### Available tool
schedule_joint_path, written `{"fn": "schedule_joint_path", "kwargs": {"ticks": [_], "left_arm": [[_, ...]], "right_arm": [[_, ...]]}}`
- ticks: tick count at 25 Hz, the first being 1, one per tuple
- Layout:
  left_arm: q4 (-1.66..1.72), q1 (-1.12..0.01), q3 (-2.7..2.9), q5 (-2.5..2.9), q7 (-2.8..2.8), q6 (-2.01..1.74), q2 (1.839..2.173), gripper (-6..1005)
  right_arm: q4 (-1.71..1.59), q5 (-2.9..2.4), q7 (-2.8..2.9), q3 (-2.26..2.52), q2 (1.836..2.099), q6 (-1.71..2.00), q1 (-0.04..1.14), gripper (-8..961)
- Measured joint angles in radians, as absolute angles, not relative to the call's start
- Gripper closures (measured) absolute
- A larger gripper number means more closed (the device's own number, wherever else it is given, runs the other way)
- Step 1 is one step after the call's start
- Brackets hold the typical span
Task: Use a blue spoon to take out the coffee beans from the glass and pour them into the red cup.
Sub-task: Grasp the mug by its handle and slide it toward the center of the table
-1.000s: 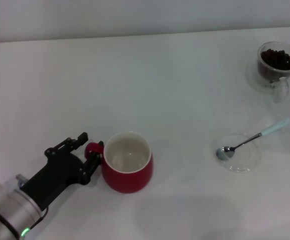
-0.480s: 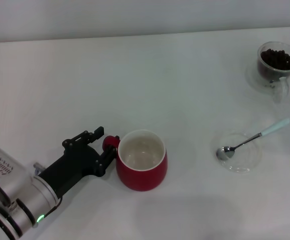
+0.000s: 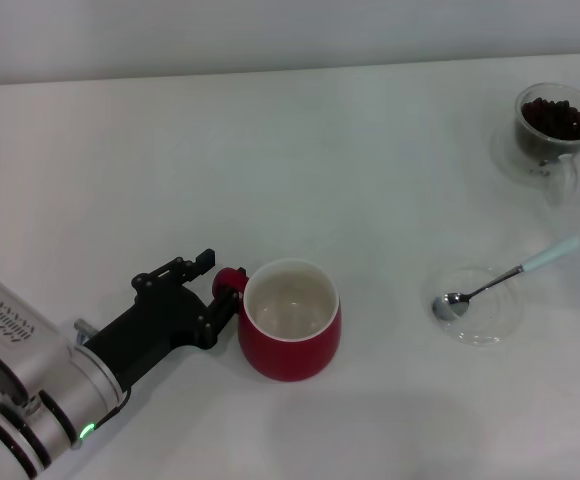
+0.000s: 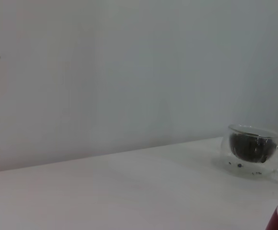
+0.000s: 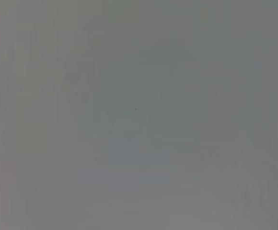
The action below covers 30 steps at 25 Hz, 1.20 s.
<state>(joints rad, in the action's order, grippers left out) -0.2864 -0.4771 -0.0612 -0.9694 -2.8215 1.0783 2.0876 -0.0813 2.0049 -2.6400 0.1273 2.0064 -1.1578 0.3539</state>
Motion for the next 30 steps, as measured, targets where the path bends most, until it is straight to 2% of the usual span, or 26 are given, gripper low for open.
{"fn": "schedule_joint_path", "kwargs": {"ticks": [30], "left_arm": [[-0.314,-0.577,-0.061,-0.944,-2.816,0.989,2.088,558]], "right_arm": [[-0.080,2.005,-2.638,0.127,2.006,-1.160,0.360,88]]}}
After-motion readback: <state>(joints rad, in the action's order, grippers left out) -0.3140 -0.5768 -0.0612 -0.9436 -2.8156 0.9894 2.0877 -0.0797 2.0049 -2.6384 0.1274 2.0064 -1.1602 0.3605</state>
